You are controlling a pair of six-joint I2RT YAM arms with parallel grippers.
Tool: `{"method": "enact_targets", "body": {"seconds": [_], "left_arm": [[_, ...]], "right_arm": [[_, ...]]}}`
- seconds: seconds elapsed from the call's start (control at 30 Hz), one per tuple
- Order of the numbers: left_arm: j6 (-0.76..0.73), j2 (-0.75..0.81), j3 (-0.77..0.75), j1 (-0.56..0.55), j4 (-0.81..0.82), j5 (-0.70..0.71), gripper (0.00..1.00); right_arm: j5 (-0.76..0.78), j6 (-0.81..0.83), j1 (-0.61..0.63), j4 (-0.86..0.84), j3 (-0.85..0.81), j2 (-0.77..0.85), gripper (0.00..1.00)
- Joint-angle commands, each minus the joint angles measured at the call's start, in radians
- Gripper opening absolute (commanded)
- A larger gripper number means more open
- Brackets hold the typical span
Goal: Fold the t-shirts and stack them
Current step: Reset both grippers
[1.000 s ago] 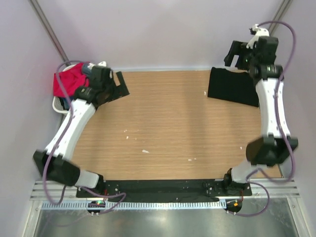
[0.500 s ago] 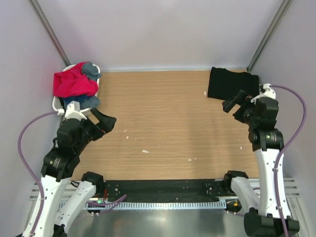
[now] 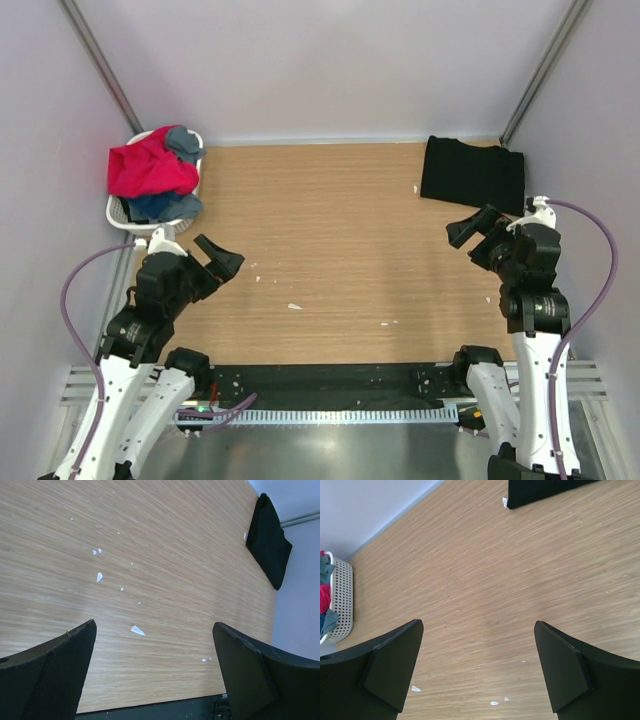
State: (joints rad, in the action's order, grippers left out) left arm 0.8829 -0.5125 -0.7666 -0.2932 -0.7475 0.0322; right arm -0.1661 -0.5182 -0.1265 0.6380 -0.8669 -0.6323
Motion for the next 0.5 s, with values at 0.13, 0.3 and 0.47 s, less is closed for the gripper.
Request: {"method": "enact_targets", "body": {"seconds": [0.13,0.3,0.47], "left_arm": [[0.025,-0.004,0.009,0.002,0.077,-0.012,1.00],[0.018,0.008,0.006,0.002,0.070,0.008,1.00],[0.010,0.023,0.020,0.002,0.080,0.053,1.00]], "right_arm": [[0.025,0.018,0.001,0.002,0.020,0.026,1.00],[0.027,0.018,-0.001,0.002,0.014,0.011,1.00],[0.046,0.023,0.001,-0.004,0.002,0.016,1.00]]}}
